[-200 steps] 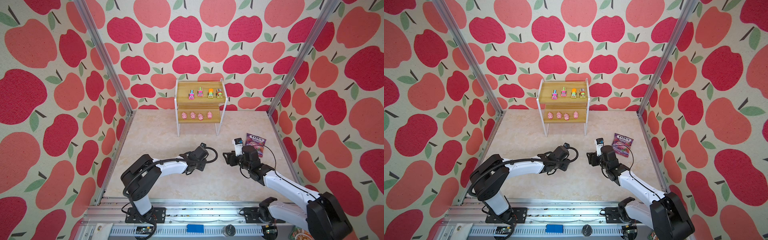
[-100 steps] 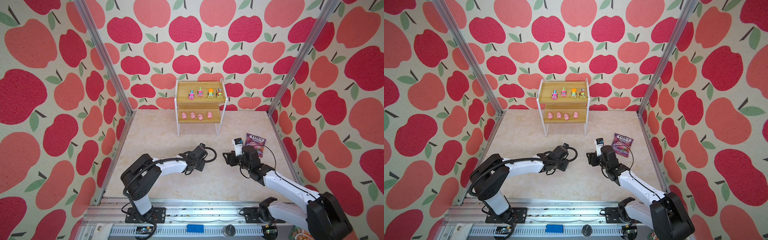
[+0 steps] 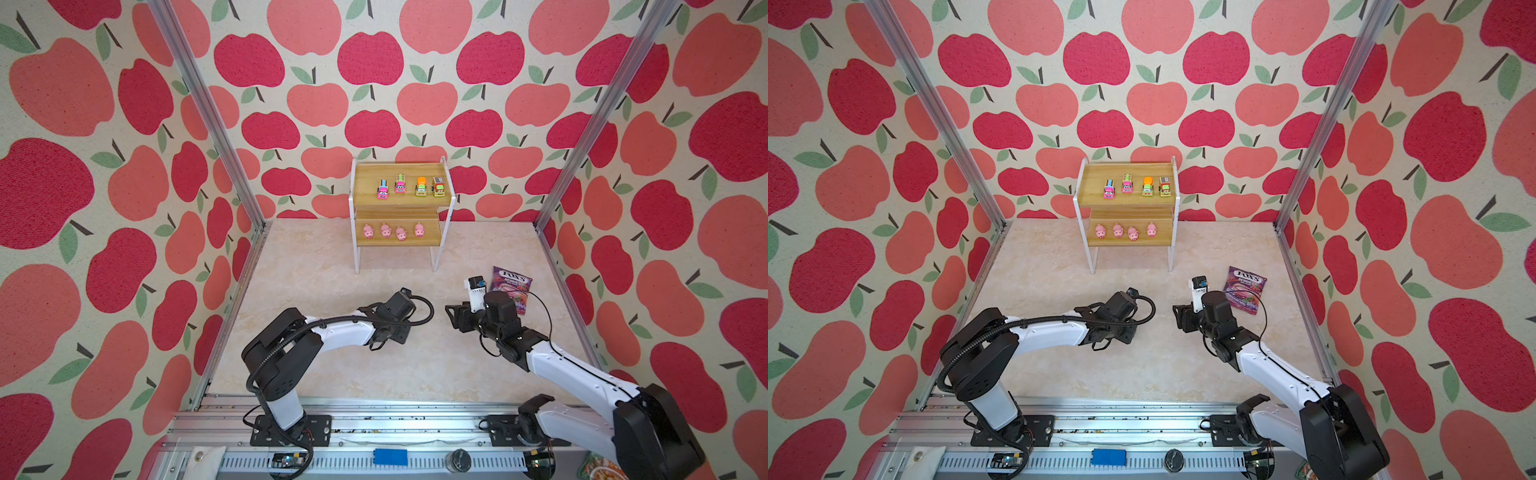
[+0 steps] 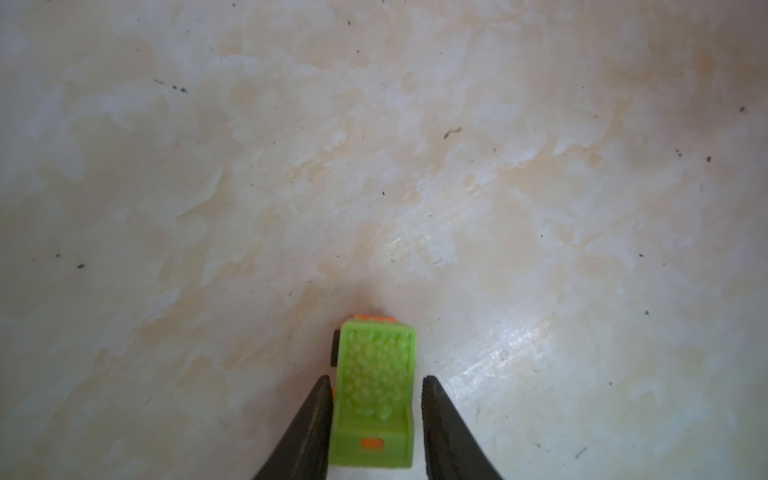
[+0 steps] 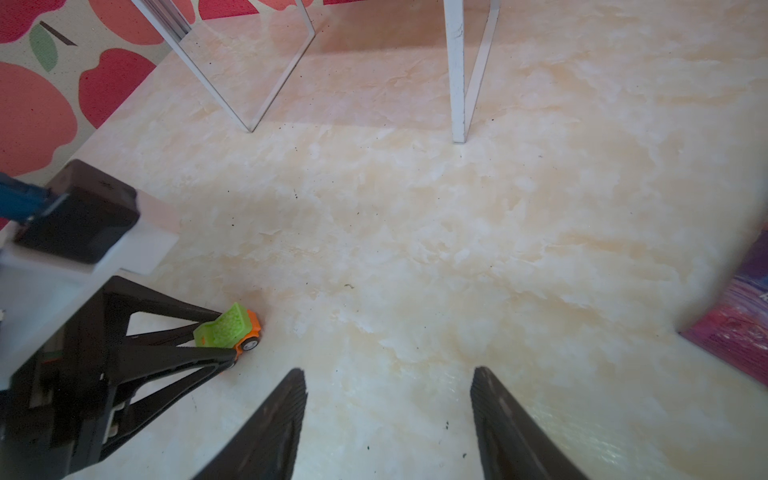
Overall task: Place and organize the plastic toys onto the shelf
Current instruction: 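Lift the dump truck with the left gripper and carry it to the upper shelf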
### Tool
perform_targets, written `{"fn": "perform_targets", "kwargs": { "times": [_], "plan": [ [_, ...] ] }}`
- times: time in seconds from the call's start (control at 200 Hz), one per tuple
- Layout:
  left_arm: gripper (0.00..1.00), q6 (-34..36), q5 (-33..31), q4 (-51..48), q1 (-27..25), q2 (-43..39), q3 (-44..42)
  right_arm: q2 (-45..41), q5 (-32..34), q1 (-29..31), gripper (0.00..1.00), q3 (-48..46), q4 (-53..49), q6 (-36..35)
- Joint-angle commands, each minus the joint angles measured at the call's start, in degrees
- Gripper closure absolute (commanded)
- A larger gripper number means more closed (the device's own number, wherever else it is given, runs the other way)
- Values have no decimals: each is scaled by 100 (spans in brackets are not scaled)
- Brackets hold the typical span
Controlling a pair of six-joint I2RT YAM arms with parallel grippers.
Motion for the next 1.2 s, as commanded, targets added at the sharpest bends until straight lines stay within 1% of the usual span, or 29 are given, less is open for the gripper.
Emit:
{"fn": "perform_targets", "kwargs": {
  "times": [0.0,0.05,0.3,0.465,0.68,0.815,0.915,1.061,1.196],
  "plan": [
    [61,121,45,-211,-49,101,168,-22,-63,-41,34,-67,105,44],
    [61,130,28,-244,-58,128,199,-31,-65,-40,34,-74,107,44],
    [68,165,-12,-350,-93,203,280,-114,-18,-41,34,-106,78,32],
    [73,140,-112,-426,-102,95,311,-145,35,-40,34,-106,48,2],
    [74,7,-166,-1018,-72,-208,666,-291,183,-43,34,-48,-108,-91],
    [74,-76,-151,-1707,64,-497,1170,-479,237,-40,35,54,-335,-238],
    [74,-116,-76,-2285,239,-750,1679,-706,248,-40,35,148,-494,-482],
    [73,-102,155,-3296,580,-932,2718,-1007,334,-46,35,466,-791,-793],
    [72,70,114,-3998,827,-965,3656,-1101,273,2,35,861,-938,-1098]
  ]
}}
